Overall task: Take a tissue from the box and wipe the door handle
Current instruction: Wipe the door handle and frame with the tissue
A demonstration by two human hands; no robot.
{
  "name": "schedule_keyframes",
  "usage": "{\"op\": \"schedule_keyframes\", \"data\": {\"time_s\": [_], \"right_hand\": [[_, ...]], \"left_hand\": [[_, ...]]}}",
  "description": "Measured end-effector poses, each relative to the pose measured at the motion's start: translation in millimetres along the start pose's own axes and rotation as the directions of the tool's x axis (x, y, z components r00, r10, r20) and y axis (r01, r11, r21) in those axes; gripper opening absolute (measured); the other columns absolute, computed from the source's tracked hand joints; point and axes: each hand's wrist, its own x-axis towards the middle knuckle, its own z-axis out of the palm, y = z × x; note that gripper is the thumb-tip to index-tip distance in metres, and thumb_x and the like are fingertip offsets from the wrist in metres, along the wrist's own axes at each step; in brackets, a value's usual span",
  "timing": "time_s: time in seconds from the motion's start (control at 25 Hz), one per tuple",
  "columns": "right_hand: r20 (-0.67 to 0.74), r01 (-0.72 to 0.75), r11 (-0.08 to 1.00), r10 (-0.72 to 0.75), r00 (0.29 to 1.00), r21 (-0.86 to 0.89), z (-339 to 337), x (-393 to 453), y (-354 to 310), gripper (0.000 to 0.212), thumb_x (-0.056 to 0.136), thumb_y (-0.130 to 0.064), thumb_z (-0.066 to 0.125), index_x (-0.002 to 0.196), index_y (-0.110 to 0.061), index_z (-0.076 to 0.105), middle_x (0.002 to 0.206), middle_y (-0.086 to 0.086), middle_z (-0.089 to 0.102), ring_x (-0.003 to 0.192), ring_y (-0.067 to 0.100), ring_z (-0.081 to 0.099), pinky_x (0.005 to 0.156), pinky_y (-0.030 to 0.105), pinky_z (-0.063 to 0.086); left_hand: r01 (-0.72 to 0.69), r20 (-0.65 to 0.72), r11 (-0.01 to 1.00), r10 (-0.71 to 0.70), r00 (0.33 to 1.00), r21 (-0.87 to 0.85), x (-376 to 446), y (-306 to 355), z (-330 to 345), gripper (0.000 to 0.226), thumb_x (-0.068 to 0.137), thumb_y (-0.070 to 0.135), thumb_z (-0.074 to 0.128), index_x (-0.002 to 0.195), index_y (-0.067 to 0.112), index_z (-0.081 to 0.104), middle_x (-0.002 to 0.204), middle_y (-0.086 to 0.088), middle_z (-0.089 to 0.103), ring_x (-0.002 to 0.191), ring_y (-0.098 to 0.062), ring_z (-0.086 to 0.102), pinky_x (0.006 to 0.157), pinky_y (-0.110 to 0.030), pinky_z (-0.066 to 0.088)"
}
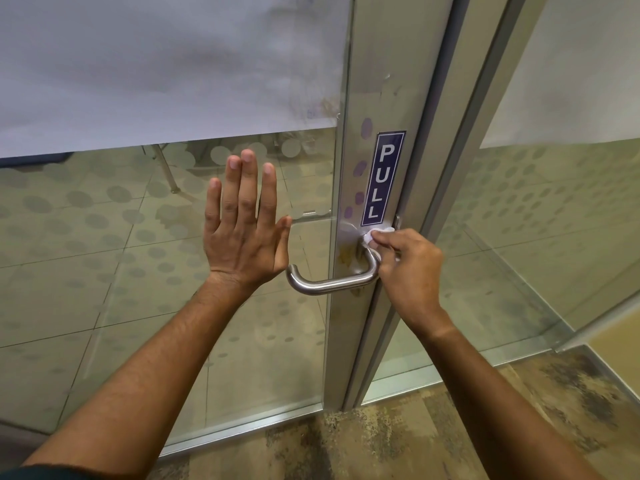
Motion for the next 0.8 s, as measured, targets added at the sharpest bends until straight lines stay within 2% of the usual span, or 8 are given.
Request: {"op": "schedule_keyframes", "data": {"time_s": [0.08,0.24,0.32,0.48,0.64,0.72,0.8], "right_hand": [[-0.034,-0.115,0.985,0.12,0.992,0.128,4,-1,3,0.016,0.085,-0.008,0.075,0.101,-0.008,0.077,0.091,0.003,0.075,0.081,0.01,0.069,0.077,0.024,0.058],[-0.062,-0.165,0.962,0.183,0.981,0.219,11,-11,10,0.021,0.084,-0.006,0.076,0.105,-0.006,0.075,0.091,0.001,0.074,0.081,0.007,0.069,0.075,0.013,0.055],[-0.068,-0.234,0.924,0.266,0.962,0.301,15,-14,14,0.023,0.084,-0.005,0.075,0.107,-0.01,0.074,0.093,-0.003,0.074,0.083,0.004,0.069,0.076,0.012,0.054],[-0.018,-0.38,0.782,0.446,0.895,0.495,26,-24,17,0.024,0.085,-0.005,0.073,0.109,-0.011,0.074,0.095,-0.004,0.075,0.086,0.005,0.073,0.083,0.028,0.059],[0.084,-0.495,0.692,0.537,0.839,0.526,34,-38,21,0.032,0.084,-0.003,0.073,0.116,-0.008,0.069,0.103,-0.001,0.075,0.093,0.009,0.072,0.088,0.04,0.059],[0.029,-0.427,0.777,0.468,0.883,0.463,33,-42,23,0.032,0.085,-0.002,0.073,0.116,-0.008,0.069,0.102,-0.002,0.073,0.094,0.01,0.072,0.088,0.039,0.059],[-0.131,-0.215,0.918,0.271,0.953,0.334,31,-45,22,0.031,0.084,0.003,0.072,0.114,-0.005,0.07,0.104,-0.001,0.071,0.097,0.013,0.07,0.091,0.032,0.058]], "left_hand": [[-0.004,-0.004,1.0,0.004,1.0,0.003,0,0,1,0.07,0.098,0.038,0.034,0.156,0.003,0.019,0.158,-0.021,0.015,0.155,-0.023,-0.009,0.126,-0.041,-0.002],[0.002,0.01,1.0,-0.002,1.0,0.007,0,0,1,0.069,0.099,0.04,0.032,0.156,0.003,0.018,0.157,-0.021,0.015,0.154,-0.022,-0.012,0.126,-0.04,-0.004],[0.009,0.019,1.0,-0.01,1.0,0.012,0,0,0,0.068,0.1,0.04,0.03,0.155,0.003,0.018,0.156,-0.021,0.015,0.154,-0.021,-0.013,0.126,-0.04,-0.005],[0.019,0.036,1.0,-0.019,0.999,0.008,1,2,-1,0.069,0.098,0.041,0.033,0.154,0.003,0.018,0.155,-0.021,0.014,0.153,-0.02,-0.016,0.125,-0.039,-0.006],[0.022,0.042,1.0,-0.023,0.999,0.016,1,2,-1,0.07,0.098,0.041,0.035,0.154,0.003,0.018,0.155,-0.021,0.014,0.153,-0.019,-0.017,0.125,-0.039,-0.006],[0.024,0.038,1.0,-0.024,0.999,0.012,2,2,-2,0.07,0.098,0.041,0.035,0.154,0.002,0.019,0.155,-0.021,0.014,0.153,-0.019,-0.017,0.125,-0.039,-0.006],[0.019,0.037,1.0,-0.02,0.999,0.021,1,2,-2,0.07,0.098,0.042,0.034,0.153,0.002,0.02,0.155,-0.022,0.015,0.153,-0.019,-0.017,0.125,-0.039,-0.006]]}}
